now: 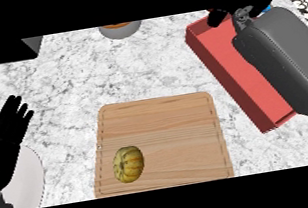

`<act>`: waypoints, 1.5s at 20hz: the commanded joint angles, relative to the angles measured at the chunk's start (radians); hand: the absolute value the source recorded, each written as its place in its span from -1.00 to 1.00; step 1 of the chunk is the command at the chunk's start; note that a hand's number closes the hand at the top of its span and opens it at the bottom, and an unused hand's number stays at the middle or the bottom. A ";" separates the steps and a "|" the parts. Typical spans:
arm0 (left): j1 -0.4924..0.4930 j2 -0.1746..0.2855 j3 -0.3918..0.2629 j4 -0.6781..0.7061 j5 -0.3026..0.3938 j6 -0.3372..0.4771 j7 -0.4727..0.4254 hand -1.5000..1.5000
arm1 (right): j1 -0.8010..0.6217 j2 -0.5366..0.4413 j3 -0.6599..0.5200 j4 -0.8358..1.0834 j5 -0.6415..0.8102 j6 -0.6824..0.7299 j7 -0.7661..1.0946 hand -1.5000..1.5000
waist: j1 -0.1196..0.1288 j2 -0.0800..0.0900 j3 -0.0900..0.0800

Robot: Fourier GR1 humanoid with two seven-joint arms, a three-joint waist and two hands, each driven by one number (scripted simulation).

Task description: Pick the bell pepper from the cutting board and place it in the cardboard box

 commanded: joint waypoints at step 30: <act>0.000 -0.018 0.028 -0.046 -0.018 -0.013 0.057 0.00 | 0.436 0.057 -0.468 -0.251 -0.349 -0.513 -0.381 -1.00 | -0.012 -0.003 0.000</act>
